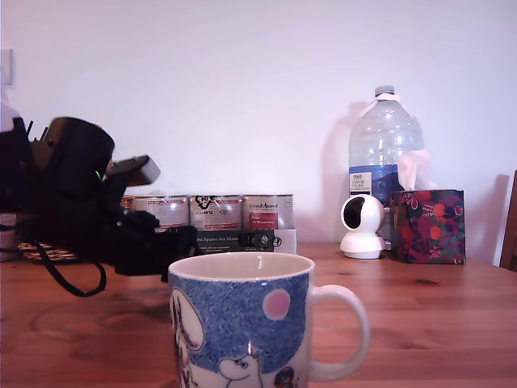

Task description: Pick up the coffee capsules from the table one by one and drop them inside the nearest coffee cup

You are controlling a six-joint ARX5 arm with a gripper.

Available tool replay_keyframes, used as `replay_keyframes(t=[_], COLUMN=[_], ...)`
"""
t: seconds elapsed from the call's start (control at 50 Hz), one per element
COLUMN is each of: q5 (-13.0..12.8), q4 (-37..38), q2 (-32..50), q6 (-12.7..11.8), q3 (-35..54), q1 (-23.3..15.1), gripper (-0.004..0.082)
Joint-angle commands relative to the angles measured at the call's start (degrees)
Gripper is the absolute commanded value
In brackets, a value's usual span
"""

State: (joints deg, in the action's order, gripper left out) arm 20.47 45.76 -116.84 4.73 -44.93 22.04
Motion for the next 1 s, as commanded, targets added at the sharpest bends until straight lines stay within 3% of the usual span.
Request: replay_keyframes(t=[0.0, 0.38, 0.44, 0.56, 0.62, 0.98], q5=[-0.02, -1.55, -1.55, -1.4, -1.22, -1.2], q4=[0.04, -0.39, -0.59, -0.94, -0.94, -0.81], q2=[-1.38, -1.68, -1.68, -1.68, -1.68, -1.64], q6=[0.26, 0.26, 0.28, 1.49, 1.79, 1.73], q3=[-0.52, -0.59, -0.66, -0.68, -0.68, -0.68], q1=[0.26, 0.24, 0.24, 0.26, 0.26, 0.24], gripper=[0.0587, 0.0579, 0.0512, 0.0231, 0.0156, 0.0145])
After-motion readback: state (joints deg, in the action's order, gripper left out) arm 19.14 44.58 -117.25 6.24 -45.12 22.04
